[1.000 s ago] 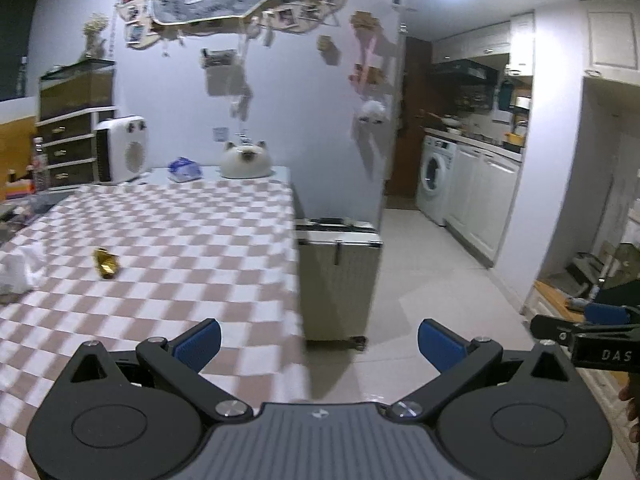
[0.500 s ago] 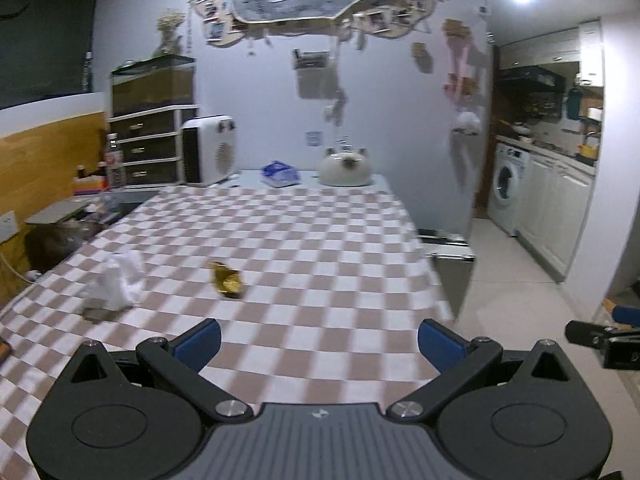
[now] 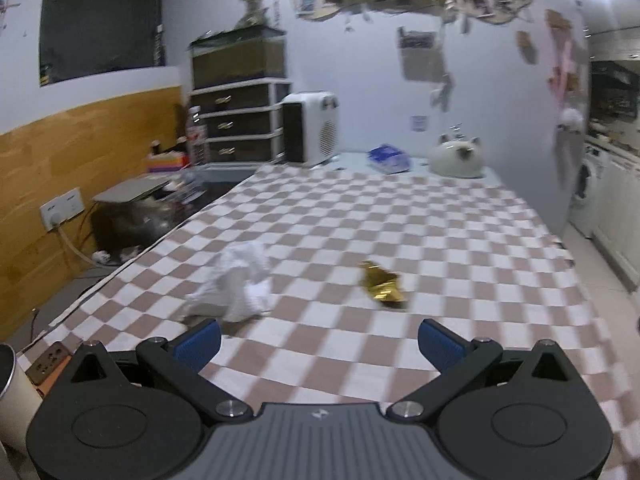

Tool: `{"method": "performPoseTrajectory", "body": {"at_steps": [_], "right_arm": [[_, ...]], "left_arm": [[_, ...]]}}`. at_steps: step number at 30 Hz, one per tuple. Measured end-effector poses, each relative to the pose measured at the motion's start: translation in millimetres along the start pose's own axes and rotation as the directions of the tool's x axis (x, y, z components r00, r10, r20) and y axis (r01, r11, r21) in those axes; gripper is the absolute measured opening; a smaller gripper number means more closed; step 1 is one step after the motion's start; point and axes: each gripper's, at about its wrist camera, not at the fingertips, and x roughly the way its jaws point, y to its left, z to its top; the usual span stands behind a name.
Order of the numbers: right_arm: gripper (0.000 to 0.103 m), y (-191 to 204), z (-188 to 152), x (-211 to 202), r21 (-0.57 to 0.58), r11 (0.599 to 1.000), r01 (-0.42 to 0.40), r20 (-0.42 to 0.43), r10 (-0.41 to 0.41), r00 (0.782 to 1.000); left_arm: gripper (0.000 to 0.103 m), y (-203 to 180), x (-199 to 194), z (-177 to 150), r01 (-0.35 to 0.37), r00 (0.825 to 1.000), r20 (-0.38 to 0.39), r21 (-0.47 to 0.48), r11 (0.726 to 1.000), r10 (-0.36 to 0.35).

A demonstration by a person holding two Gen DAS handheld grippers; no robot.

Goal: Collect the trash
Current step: 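Grasp the white tissue with the left gripper while the right grasps the gold foil wrapper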

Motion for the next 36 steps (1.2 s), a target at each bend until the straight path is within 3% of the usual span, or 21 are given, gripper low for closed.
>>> {"method": "performPoseTrajectory", "body": {"at_steps": [13, 23, 26, 30, 36], "right_arm": [[0.103, 59.6, 23.0, 53.6, -0.039, 0.995, -0.097, -0.001, 0.097, 0.995], [0.103, 91.9, 24.4, 81.5, -0.092, 0.981, -0.171, -0.057, 0.167, 0.984], [0.103, 100.2, 25.1, 88.6, -0.113, 0.978, -0.176, -0.062, 0.17, 0.983], [0.103, 111.1, 30.2, 101.3, -0.125, 0.975, -0.182, -0.058, 0.176, 0.983], [0.097, 137.7, 43.5, 132.3, -0.175, 0.955, -0.24, -0.067, 0.231, 0.971]], "left_arm": [[0.103, 75.8, 99.3, 1.0, -0.055, 0.998, 0.007, -0.136, 0.989, 0.056], [0.098, 75.8, 154.8, -3.0, -0.008, 1.0, 0.01, -0.171, 0.985, 0.009], [0.087, 84.1, 170.5, -3.9, -0.036, 0.997, -0.07, -0.224, 0.974, 0.02], [0.081, 97.2, 170.1, -5.6, -0.018, 0.999, -0.053, -0.297, 0.955, 0.002], [0.043, 102.2, 166.7, -6.9, 0.01, 0.999, -0.034, -0.311, 0.95, -0.021]]}}
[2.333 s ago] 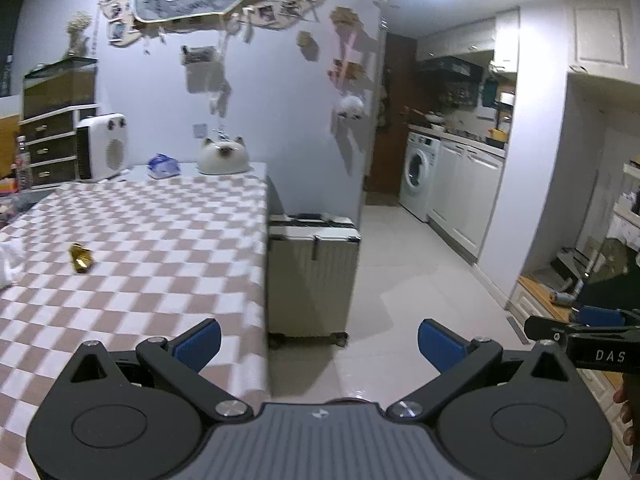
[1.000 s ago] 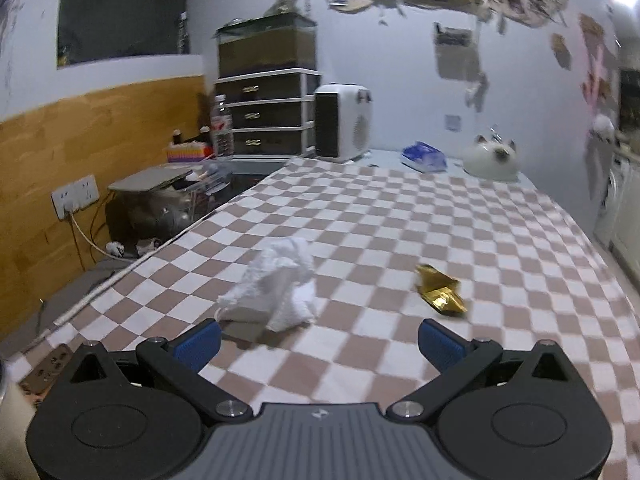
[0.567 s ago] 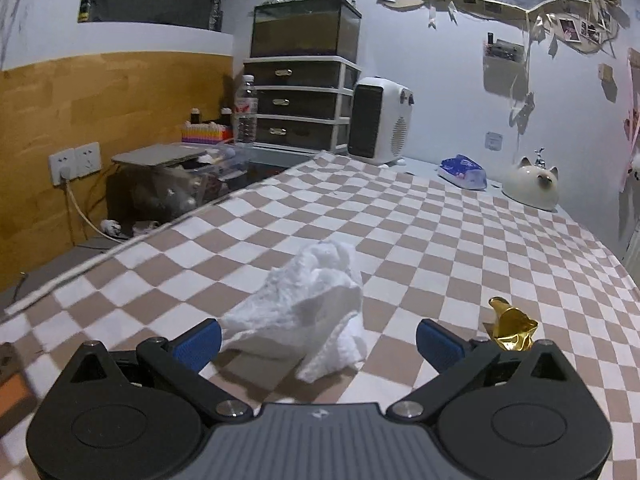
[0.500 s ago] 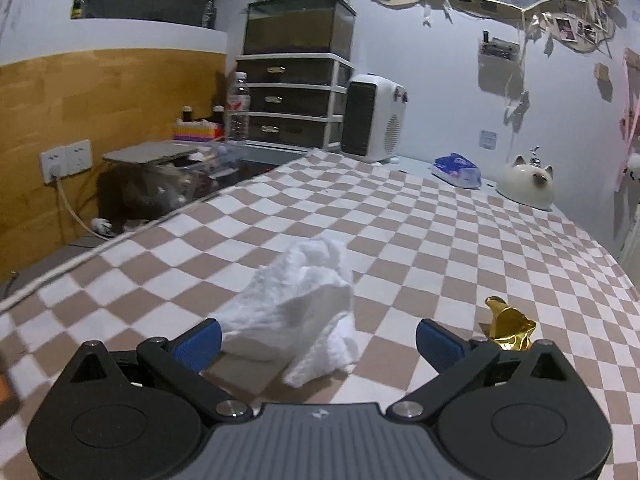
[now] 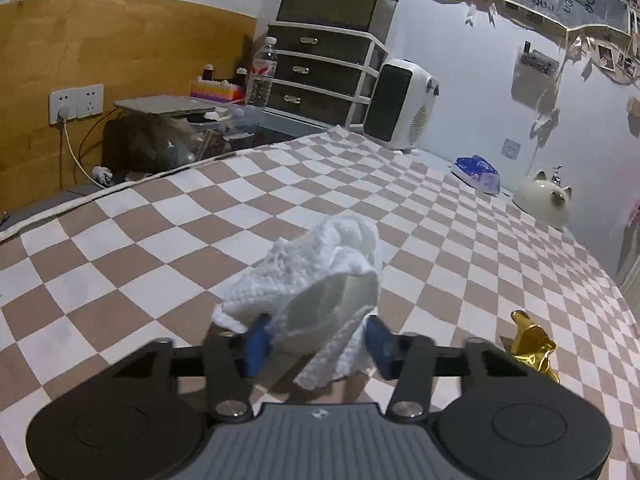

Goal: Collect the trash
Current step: 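Grasp the white tissue with the left gripper while the right grasps the gold foil wrapper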

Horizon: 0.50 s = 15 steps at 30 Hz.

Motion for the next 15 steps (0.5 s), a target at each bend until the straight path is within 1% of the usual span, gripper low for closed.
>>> {"method": "performPoseTrajectory", "body": {"at_steps": [1, 2, 3, 4, 6, 7, 9, 11, 13, 15], "right_arm": [[0.096, 3.3, 2.7, 8.2, -0.008, 1.0, 0.0, -0.004, 0.0, 1.0], [0.094, 5.4, 4.8, 16.3, -0.014, 1.0, -0.001, -0.009, 0.001, 1.0], [0.092, 7.3, 6.8, 25.0, -0.018, 1.0, -0.006, -0.019, 0.006, 1.0], [0.09, 8.7, 8.2, 32.9, -0.018, 1.0, -0.012, -0.028, 0.012, 1.0], [0.082, 11.1, 10.7, 49.7, -0.015, 1.0, -0.024, -0.042, 0.023, 0.999], [0.08, 11.8, 11.6, 57.0, -0.014, 1.0, -0.027, -0.049, 0.027, 0.998], [0.072, 11.2, 12.7, 72.3, -0.002, 1.0, -0.03, -0.065, 0.029, 0.997], [0.067, 9.3, 13.0, 85.7, 0.017, 0.999, -0.038, -0.08, 0.039, 0.996], [0.066, 5.9, 13.2, 98.3, 0.04, 0.998, -0.053, -0.099, 0.056, 0.993], [0.06, 2.9, 13.6, 108.5, 0.058, 0.996, -0.067, -0.116, 0.074, 0.99]], "left_arm": [[0.034, 0.6, -0.1, -0.1, 0.001, 1.0, -0.002, 0.003, 1.0, -0.001], [0.029, 0.2, 0.4, 0.4, 0.007, 1.0, -0.006, 0.007, 1.0, -0.007], [0.019, -0.2, -0.2, -0.5, 0.021, 1.0, -0.01, 0.012, 1.0, -0.02], [0.015, -1.0, -0.7, -1.3, 0.039, 0.999, -0.015, 0.017, 0.999, -0.038], [0.012, -3.8, -3.2, -3.7, 0.076, 0.997, -0.019, 0.033, 0.997, -0.076], [0.011, -5.5, -4.4, -5.1, 0.091, 0.996, -0.019, 0.042, 0.995, -0.091], [0.01, -10.4, -6.8, -8.3, 0.128, 0.992, -0.023, 0.06, 0.99, -0.127], [0.009, -15.1, -9.1, -11.0, 0.165, 0.986, -0.027, 0.073, 0.984, -0.163], [0.009, -19.5, -12.0, -13.6, 0.215, 0.977, -0.032, 0.081, 0.973, -0.213], [0.009, -24.7, -14.2, -16.5, 0.264, 0.964, -0.043, 0.09, 0.96, -0.261]]}}
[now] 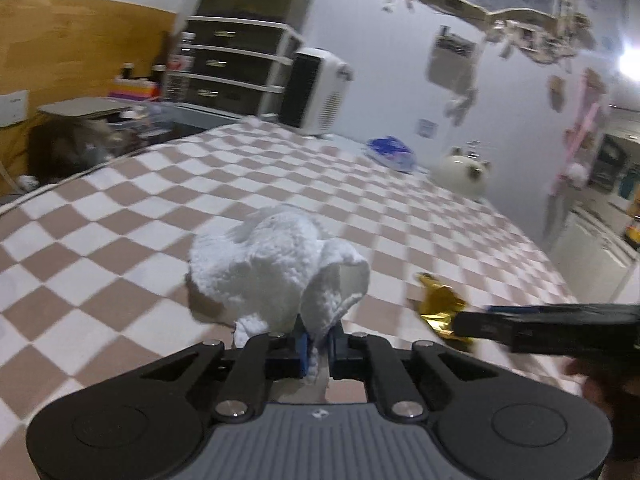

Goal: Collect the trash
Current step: 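Grasp the white tissue with the left gripper while the right grasps the gold foil wrapper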

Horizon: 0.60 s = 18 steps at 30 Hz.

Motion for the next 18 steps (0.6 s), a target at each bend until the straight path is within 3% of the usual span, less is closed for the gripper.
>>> {"method": "performPoseTrajectory", "body": {"at_steps": [5, 7, 8, 18], "right_arm": [[0.055, -1.5, -3.5, 18.7, 0.009, 1.0, -0.012, -0.021, 0.013, 1.0], [0.044, 1.3, -6.8, 18.8, -0.011, 1.0, 0.008, -0.001, -0.008, 1.0], [0.028, 2.2, -8.9, 17.5, -0.013, 1.0, 0.028, 0.008, -0.028, 1.0], [0.023, -5.5, -35.8, -30.5, 0.047, 0.997, 0.055, 0.01, -0.056, 0.998]], "left_arm": [[0.009, -9.0, 3.3, -5.3, 0.048, 0.998, -0.034, 0.03, 0.998, -0.047], [0.009, -6.5, 4.2, -6.0, 0.051, 0.998, -0.038, 0.018, 0.999, -0.05], [0.009, -5.0, 4.8, -6.2, 0.053, 0.998, -0.039, 0.009, 0.999, -0.053], [0.008, -5.8, -1.7, -7.7, 0.032, 0.999, -0.021, -0.029, 0.999, -0.032]]}}
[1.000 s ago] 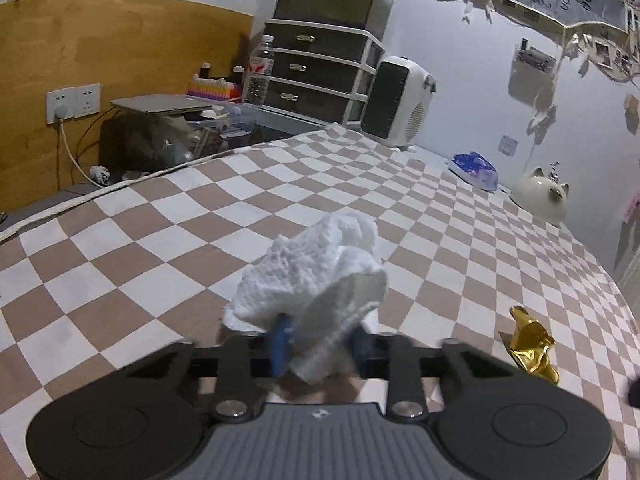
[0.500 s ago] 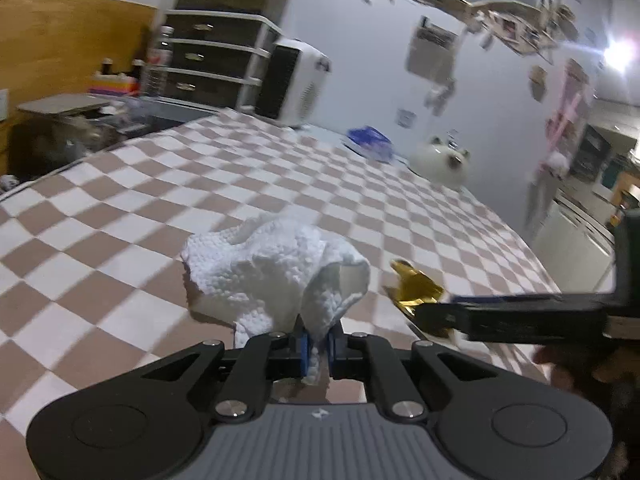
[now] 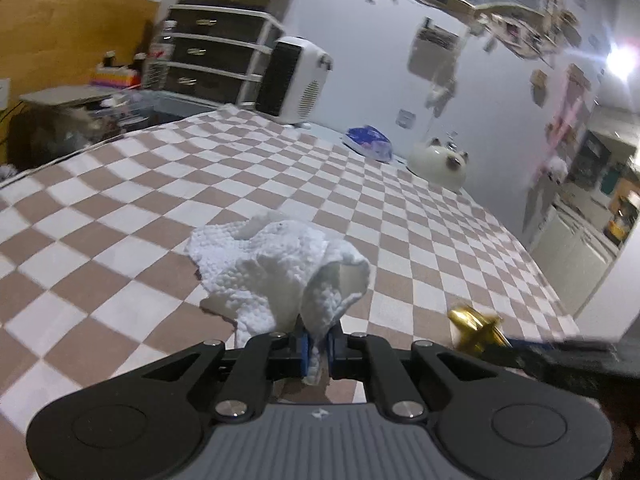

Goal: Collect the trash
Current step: 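Grasp the white tissue with the left gripper while the right grasps the gold foil wrapper, then carry the white tissue and gold wrapper over the trash bin with both grippers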

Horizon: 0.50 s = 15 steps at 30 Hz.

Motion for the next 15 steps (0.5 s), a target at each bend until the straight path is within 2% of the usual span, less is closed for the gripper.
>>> {"method": "performPoseTrajectory", "body": {"at_steps": [2, 7, 12, 15], "right_arm": [[0.023, -4.5, -6.5, -13.6, 0.009, 1.0, 0.011, -0.003, -0.011, 1.0], [0.023, -17.2, -20.3, -48.9, 0.024, 0.999, 0.031, 0.01, -0.032, 0.999], [0.023, -33.6, -36.0, -85.1, 0.058, 0.998, 0.037, 0.034, -0.039, 0.999], [0.023, -41.1, -44.5, -101.8, 0.075, 0.997, 0.034, 0.044, -0.037, 0.998]], "left_arm": [[0.008, -7.0, -7.1, -3.5, 0.0, 1.0, 0.005, -0.005, 1.0, 0.0], [0.008, -33.5, -36.6, -25.4, 0.06, 0.998, -0.016, 0.011, 0.998, -0.059], [0.008, -65.8, -88.7, -50.3, 0.154, 0.988, -0.026, 0.071, 0.986, -0.152], [0.008, -81.8, -124.9, -62.9, 0.228, 0.973, -0.041, 0.102, 0.968, -0.225]]}}
